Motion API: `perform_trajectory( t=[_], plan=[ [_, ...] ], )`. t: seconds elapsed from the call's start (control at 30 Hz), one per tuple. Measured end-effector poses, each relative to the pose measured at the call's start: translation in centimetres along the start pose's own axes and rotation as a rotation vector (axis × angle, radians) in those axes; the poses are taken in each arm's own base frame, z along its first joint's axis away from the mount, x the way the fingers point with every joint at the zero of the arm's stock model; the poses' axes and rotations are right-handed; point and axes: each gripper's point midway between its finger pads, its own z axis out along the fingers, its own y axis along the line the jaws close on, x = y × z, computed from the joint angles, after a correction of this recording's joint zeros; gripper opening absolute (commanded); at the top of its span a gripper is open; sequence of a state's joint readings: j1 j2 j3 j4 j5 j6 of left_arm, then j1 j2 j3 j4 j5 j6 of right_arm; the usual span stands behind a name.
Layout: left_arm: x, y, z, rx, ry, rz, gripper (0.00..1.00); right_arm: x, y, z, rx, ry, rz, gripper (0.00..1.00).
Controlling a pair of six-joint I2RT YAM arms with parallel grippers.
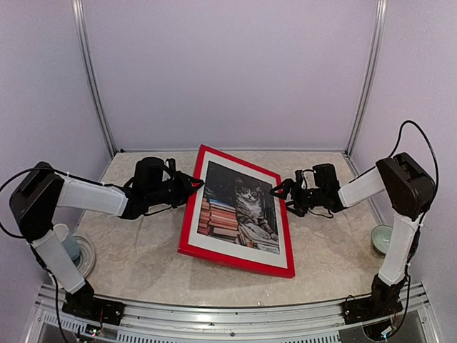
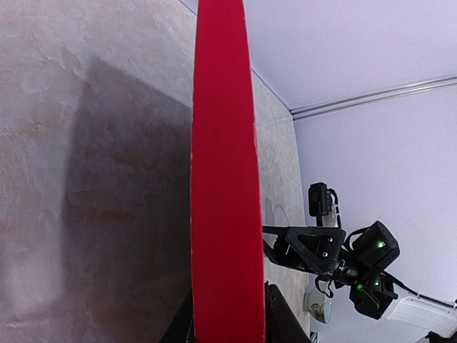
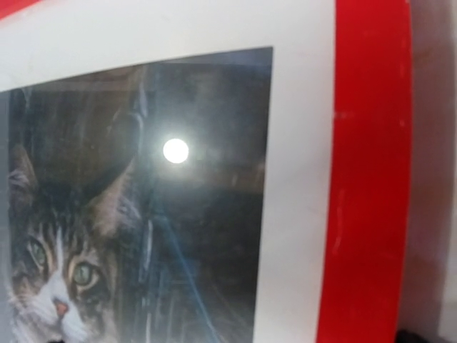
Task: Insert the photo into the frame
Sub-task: Place the photo frame at the center of the board.
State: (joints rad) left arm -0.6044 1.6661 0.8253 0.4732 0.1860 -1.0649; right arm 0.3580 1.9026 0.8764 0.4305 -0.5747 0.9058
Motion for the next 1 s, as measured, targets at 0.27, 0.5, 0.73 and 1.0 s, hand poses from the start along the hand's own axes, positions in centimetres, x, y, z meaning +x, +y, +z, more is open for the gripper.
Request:
perform_trajectory(
  t=[0.27, 0.5, 0.73, 1.0],
  plan=[
    [0.8, 4.5, 1.9, -0.089, 0.041, 0.067, 0.40, -1.1, -0.5, 0.0, 0.003, -0.029, -0.012, 0.99],
    [2.1, 7.6, 2.6, -0.150, 0.079, 0.074, 0.43, -1.2, -0.5, 0.1, 0.000, -0.032, -0.024, 0.99],
    [2.6, 9.0, 3.2, -0.168, 0.091, 0.064, 0.47, -1.4, -0.6, 0.2, -0.003, -0.036, -0.028, 0.99],
    [3.1, 9.8, 3.5, -0.179, 0.103, 0.060, 0.52, -1.6, -0.5, 0.3, -0.005, -0.036, -0.030, 0.99]
  ],
)
